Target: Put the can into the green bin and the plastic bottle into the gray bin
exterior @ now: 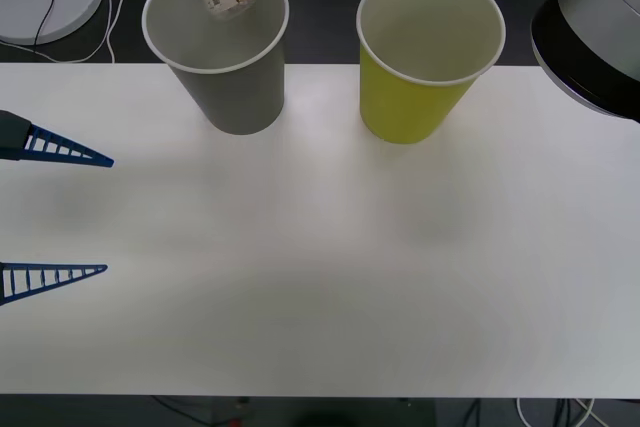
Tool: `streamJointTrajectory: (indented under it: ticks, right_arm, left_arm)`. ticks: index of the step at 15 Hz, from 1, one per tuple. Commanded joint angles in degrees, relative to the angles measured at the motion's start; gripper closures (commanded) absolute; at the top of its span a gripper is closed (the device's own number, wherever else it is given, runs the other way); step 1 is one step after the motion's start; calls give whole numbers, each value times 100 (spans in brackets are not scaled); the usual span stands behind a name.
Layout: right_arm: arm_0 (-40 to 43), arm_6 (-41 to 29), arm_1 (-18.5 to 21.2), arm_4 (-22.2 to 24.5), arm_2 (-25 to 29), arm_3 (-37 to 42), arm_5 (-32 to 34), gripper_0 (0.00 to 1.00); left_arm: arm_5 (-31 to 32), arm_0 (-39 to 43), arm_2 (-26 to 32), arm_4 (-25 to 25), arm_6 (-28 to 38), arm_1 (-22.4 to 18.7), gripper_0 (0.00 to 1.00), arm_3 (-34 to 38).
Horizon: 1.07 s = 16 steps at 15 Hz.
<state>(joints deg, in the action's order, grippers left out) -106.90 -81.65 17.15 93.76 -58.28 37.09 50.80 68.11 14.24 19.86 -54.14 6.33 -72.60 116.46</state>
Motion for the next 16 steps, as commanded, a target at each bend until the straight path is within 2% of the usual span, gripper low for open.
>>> streamJointTrajectory:
  ticks: [1,13,16]
  right_arm:
    - [2,27,-1,-24,-87,-18,-132,0]
    - [2,44,17,-59,-87,-18,-132,0]
    - [134,123,201,-68,-87,273,-132,0]
  left_arm:
    - [0,0,0,0,0,0,0,0]
    - [0,0,0,0,0,0,0,0]
    - [0,0,0,0,0,0,0,0]
